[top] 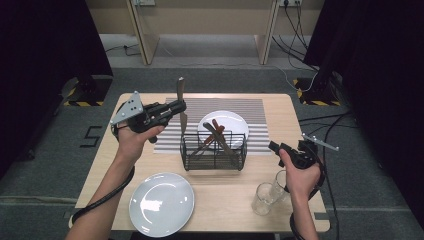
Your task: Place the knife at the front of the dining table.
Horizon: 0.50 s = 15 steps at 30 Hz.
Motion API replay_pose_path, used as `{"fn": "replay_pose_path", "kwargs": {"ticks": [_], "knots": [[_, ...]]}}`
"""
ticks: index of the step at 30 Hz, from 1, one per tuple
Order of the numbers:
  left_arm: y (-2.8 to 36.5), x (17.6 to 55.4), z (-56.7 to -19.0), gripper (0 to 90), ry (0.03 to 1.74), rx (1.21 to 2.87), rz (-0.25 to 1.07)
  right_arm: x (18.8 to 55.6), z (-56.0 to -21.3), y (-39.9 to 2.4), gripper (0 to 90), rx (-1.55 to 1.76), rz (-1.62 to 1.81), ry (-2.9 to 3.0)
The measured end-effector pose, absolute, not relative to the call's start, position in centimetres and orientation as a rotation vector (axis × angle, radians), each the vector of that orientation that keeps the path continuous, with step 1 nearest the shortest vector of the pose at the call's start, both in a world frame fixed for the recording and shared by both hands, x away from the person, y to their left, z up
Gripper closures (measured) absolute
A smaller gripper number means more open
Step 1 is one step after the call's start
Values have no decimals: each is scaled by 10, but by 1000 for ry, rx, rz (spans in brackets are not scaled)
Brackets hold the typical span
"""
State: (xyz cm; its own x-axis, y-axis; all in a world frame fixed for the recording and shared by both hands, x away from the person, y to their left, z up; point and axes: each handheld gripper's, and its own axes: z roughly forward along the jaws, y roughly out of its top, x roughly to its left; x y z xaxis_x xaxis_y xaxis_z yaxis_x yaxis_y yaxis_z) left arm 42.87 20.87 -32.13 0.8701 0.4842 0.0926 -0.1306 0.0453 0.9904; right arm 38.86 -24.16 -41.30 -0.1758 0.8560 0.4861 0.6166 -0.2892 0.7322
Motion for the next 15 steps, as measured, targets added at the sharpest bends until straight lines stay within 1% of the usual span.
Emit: {"fn": "replay_pose_path", "kwargs": {"ticks": [15], "knots": [[221,431,-328,830,363,1490,525,388,-413,-242,458,1844,1454,1704]]}}
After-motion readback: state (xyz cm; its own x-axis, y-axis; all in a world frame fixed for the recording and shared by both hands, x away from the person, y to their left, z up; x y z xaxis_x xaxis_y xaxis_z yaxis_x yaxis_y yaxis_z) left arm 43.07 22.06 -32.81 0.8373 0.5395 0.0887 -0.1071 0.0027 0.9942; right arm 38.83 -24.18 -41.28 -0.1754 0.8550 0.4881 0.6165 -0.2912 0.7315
